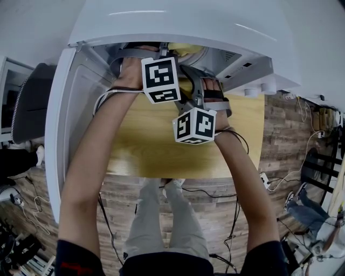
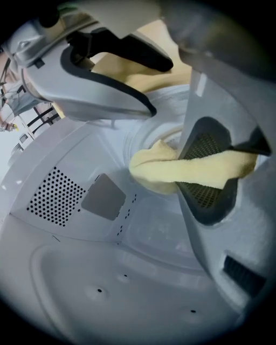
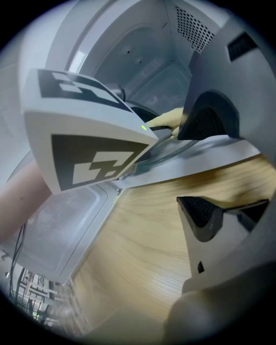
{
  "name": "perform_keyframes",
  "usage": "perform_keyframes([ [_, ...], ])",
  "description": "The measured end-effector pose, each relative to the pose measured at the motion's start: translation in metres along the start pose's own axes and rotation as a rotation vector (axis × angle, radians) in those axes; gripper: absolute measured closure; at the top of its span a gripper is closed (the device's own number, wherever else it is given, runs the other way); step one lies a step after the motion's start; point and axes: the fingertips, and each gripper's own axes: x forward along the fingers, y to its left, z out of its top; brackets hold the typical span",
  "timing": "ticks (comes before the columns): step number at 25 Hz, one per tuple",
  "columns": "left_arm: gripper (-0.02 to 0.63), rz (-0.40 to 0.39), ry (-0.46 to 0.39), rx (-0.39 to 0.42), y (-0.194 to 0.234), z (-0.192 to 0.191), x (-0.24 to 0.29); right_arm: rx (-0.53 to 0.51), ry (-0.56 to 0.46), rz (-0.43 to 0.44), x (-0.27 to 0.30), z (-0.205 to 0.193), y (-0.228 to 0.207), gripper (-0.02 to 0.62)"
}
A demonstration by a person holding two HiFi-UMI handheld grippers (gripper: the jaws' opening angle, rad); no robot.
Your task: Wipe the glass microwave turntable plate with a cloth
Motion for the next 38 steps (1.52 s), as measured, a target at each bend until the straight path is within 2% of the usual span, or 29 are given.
perform_keyframes([
  [20,0.545,0.042,0.273,-0.104,0.018,-0.054,0.002,-0.001,-0.004,-0.003,-0.001,0.001,0.0,0.305],
  [24,0.545,0.05,0.36,-0.085,0.02,-0.071,-0.001,-0.004,0.0,-0.007,-0.001,0.001,0.0,0.305],
  [27,0.545,0.063,0.416,-0.04,0.022,-0.082,-0.003,-0.004,0.0,-0.008,0.0,0.001,0.0,0.305],
  [30,0.545,0.075,0.432,-0.018,0.022,-0.084,-0.003,-0.003,0.0,-0.008,0.0,0.001,-0.001,0.305],
  [38,0.546,0.073,0.419,-0.051,0.022,-0.083,-0.003,-0.005,0.003,-0.014,-0.001,0.001,-0.001,0.307],
])
